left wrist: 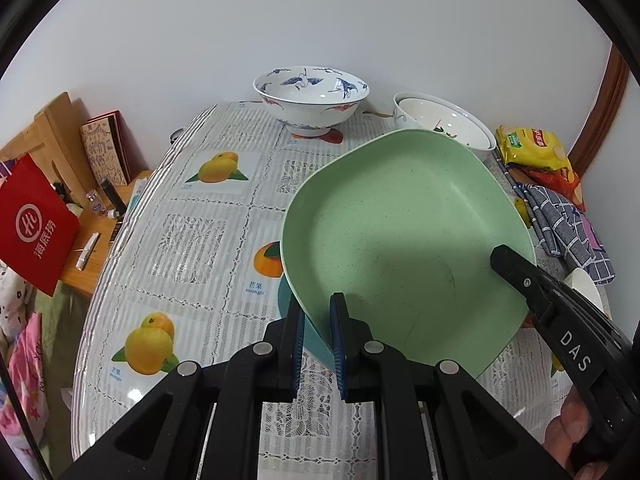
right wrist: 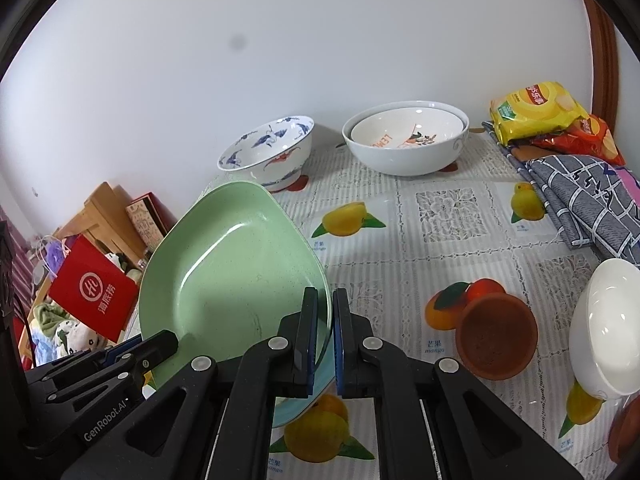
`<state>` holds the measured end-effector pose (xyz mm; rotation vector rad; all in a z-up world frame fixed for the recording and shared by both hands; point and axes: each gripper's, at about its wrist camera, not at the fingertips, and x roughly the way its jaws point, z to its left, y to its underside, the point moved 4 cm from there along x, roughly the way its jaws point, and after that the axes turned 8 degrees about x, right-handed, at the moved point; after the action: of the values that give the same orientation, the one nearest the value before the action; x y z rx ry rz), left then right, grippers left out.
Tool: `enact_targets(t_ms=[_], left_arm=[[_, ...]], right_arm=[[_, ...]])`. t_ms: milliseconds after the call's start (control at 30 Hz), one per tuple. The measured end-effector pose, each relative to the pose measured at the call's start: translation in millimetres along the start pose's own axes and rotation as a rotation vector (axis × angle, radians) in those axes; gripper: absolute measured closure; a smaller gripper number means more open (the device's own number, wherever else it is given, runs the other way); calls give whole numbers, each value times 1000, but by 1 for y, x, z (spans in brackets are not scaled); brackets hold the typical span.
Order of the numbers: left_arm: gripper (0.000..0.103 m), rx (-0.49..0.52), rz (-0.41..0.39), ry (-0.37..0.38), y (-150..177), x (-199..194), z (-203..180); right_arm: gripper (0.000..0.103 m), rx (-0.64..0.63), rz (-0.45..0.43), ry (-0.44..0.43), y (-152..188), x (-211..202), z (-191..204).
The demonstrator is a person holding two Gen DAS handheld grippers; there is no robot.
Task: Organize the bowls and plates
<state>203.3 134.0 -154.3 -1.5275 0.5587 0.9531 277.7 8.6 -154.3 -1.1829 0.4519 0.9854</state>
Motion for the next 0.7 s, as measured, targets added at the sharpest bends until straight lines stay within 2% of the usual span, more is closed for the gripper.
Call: enact_targets(t_ms=[700], left_arm=[[90, -20, 38, 2, 11, 14, 3]], right_arm=[[96, -6, 83, 3, 8, 17, -1]])
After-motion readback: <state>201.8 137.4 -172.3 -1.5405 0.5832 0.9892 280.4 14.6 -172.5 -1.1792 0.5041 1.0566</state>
